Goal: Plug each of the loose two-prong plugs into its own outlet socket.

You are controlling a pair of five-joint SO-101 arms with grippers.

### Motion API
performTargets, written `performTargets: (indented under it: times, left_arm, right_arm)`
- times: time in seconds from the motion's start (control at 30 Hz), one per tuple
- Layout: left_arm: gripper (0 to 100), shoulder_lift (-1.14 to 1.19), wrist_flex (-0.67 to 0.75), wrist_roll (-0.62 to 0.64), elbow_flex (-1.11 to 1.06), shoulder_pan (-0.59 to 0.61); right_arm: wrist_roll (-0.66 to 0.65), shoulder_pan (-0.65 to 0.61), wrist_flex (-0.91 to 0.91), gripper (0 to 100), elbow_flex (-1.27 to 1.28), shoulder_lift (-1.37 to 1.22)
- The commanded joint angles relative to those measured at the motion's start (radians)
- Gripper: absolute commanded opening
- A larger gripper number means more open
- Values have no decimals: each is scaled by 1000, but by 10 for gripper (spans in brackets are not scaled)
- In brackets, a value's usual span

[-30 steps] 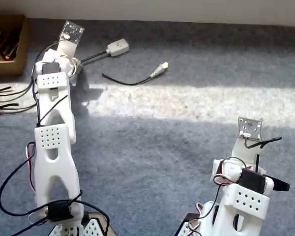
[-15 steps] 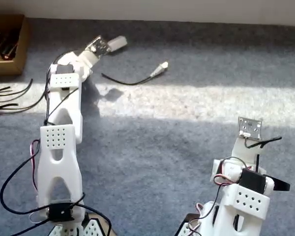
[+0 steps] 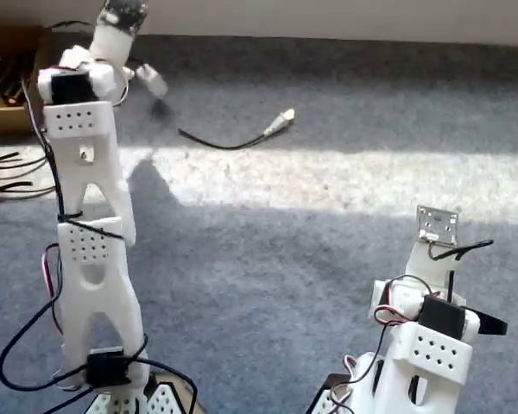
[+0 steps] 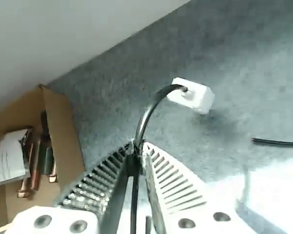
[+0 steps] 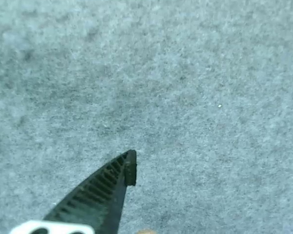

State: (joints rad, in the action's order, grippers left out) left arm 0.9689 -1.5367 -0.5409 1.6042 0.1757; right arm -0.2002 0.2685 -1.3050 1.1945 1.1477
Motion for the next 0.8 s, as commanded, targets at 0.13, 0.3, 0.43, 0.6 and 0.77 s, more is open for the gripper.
performTargets:
  times: [0.13, 0.3, 0.43, 0.6, 0.77]
  left_arm:
    - [4, -427, -249, 64, -30, -286]
    - [4, -693, -249, 68, -446, -432]
    - [4, -906, -247, 71, -929, -532]
    - [4, -1185, -157, 91, -1586, -536]
    - [4, -1503, 204, 87, -2161, -509]
  right_arm:
    - [-11, 7, 1, 666, -5, -8]
    - [-11, 12, 4, 666, -5, -8]
    - [-11, 70, 13, 666, -5, -8]
    - [-12, 120, 7, 666, -8, -8]
    - [-12, 119, 5, 666, -10, -8]
